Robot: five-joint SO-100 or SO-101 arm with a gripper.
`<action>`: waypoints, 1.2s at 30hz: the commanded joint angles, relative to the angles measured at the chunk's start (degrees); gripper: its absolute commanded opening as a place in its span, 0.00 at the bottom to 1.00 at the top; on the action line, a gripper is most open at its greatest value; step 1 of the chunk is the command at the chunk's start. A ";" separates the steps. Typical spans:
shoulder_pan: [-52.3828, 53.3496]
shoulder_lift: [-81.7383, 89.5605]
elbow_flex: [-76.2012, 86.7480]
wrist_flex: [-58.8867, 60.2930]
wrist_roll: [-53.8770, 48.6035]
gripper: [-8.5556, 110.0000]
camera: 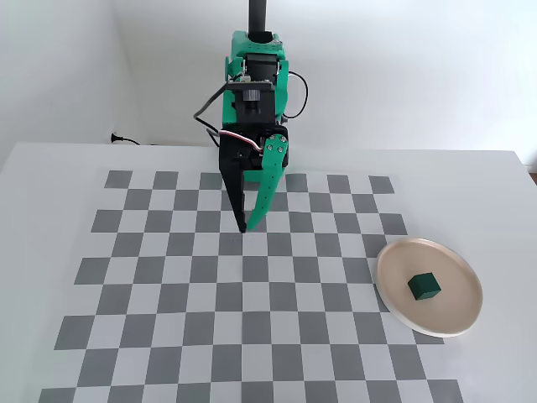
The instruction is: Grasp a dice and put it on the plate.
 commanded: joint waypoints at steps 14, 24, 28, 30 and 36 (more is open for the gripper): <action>4.31 19.69 30.59 -17.58 1.76 0.04; 1.76 22.94 47.72 -30.06 13.71 0.04; 0.62 22.50 48.16 -28.39 26.02 0.04; 0.35 22.59 48.25 -28.83 32.26 0.04; 0.00 24.61 48.78 -22.94 42.10 0.04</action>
